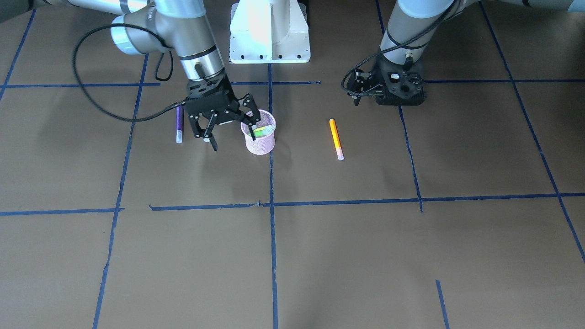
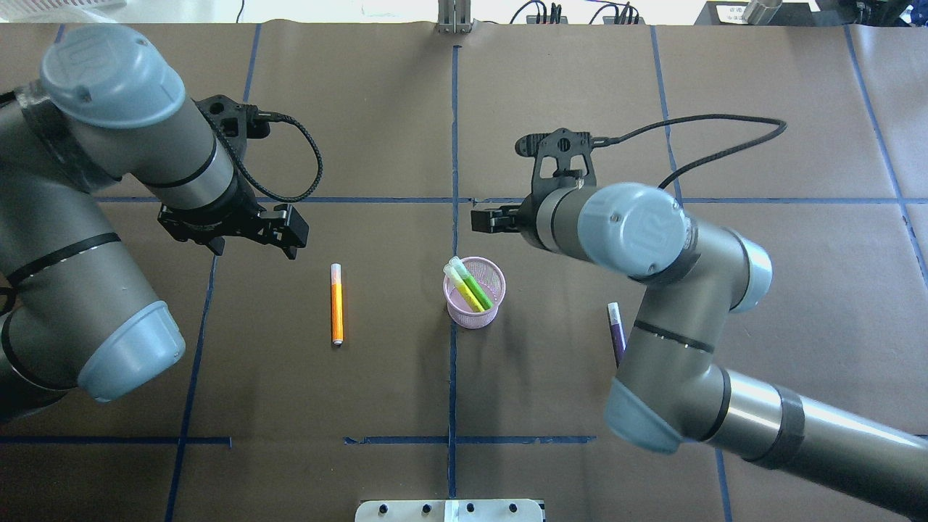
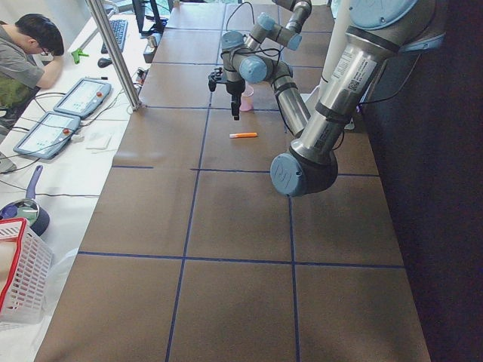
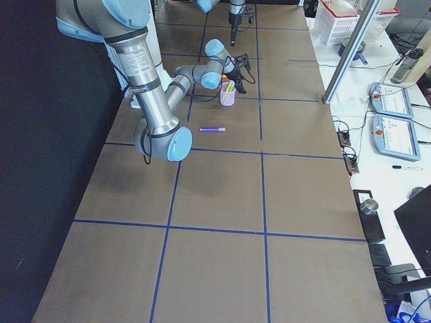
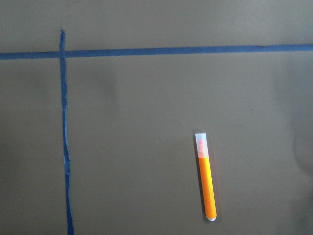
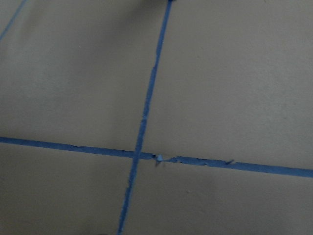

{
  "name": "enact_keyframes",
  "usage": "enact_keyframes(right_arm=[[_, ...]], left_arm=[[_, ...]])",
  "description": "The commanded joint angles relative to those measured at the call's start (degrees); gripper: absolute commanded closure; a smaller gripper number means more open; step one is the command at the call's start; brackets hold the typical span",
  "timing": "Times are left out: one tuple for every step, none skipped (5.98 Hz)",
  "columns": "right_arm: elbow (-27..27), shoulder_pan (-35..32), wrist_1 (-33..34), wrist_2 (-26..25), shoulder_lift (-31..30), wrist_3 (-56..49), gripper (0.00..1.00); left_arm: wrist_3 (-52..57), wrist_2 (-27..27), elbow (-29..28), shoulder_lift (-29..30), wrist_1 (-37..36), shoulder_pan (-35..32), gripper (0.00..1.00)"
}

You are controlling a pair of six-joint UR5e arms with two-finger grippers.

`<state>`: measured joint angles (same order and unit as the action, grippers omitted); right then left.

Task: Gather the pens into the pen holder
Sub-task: 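Withdraw the right gripper while the left gripper descends and grasps the orange marker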

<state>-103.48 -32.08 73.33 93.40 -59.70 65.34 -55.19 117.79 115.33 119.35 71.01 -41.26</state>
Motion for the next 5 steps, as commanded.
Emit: enact_keyframes(right_arm=[[-0.5, -7.7, 11.2, 14.5, 0.0, -5.6, 0.0], [-2.1, -12.3, 16.5, 20.1, -0.6, -11.6, 0.0], [-3.7, -17.6, 20.1, 26.9, -1.9, -18.2, 0.0], [-5.6, -19.9, 20.3, 29.8, -5.1, -22.8, 0.0], [-6.8, -21.3, 20.3, 30.0, -7.6, -26.2, 0.0]], left_arm=[[-7.9, -6.0, -4.8, 0.1, 7.8, 4.7, 0.0], [-11.1, -7.0, -8.9, 0.1, 13.4, 5.7, 0.0], [-12.8, -7.9, -11.9, 0.5, 15.9, 6.5, 0.02], [-13.4, -9.5, -14.2, 1.1, 16.4, 7.7, 0.03], [-13.5, -9.6, -16.0, 1.8, 16.5, 8.2, 0.07]])
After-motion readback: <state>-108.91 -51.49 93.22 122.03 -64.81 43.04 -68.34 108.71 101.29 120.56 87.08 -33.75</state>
